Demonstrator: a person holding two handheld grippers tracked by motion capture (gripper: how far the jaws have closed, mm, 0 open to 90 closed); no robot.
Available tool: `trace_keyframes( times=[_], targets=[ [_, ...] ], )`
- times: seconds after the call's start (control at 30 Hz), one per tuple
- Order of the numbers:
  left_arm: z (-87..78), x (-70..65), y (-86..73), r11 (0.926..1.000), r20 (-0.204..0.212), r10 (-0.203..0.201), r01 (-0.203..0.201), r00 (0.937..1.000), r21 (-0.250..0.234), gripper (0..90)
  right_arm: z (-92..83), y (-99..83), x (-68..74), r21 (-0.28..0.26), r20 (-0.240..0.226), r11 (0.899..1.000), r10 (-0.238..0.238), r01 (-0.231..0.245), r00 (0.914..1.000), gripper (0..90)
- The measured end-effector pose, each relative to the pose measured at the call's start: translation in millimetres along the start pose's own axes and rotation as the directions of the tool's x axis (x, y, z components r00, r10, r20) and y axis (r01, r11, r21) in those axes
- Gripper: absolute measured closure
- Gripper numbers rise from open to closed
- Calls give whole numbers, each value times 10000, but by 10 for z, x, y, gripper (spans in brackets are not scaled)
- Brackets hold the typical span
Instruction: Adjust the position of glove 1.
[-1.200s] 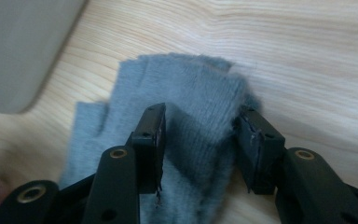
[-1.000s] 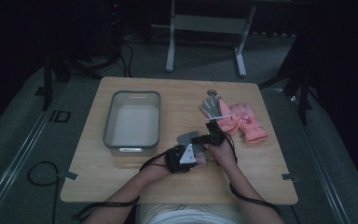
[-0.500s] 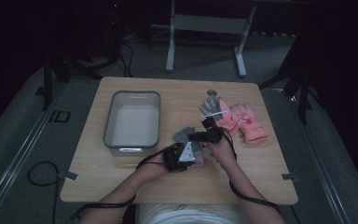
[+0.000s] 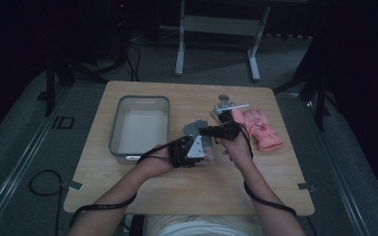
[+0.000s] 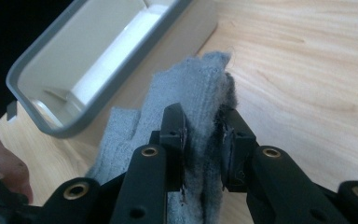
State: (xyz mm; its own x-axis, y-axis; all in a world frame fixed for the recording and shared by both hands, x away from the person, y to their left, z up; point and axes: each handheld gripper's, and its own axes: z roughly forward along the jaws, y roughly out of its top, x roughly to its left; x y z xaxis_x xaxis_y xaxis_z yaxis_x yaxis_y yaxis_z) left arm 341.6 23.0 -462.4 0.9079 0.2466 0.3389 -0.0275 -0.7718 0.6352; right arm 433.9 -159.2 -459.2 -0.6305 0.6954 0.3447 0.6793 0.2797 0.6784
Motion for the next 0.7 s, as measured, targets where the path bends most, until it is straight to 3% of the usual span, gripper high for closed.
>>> trace_keyframes(
  times=[0.17, 0.33, 0.7],
  targets=[
    [-140, 110, 16, 9996, -99, 83, -80, 9999, 261, 720, 4, 143, 92, -145, -17, 9997, -176, 176, 9998, 740],
    [-311, 185, 10, 9990, -477, 115, -94, 9988, 429, 720, 39, 301, 208, -311, -141, 9989, -356, 352, 9993, 741],
    [-678, 443, -241, 9957, -938, -105, 191, 9955, 907, 719, 281, 698, 579, -372, -319, 9934, -1095, 1083, 9935, 740]
  ],
)
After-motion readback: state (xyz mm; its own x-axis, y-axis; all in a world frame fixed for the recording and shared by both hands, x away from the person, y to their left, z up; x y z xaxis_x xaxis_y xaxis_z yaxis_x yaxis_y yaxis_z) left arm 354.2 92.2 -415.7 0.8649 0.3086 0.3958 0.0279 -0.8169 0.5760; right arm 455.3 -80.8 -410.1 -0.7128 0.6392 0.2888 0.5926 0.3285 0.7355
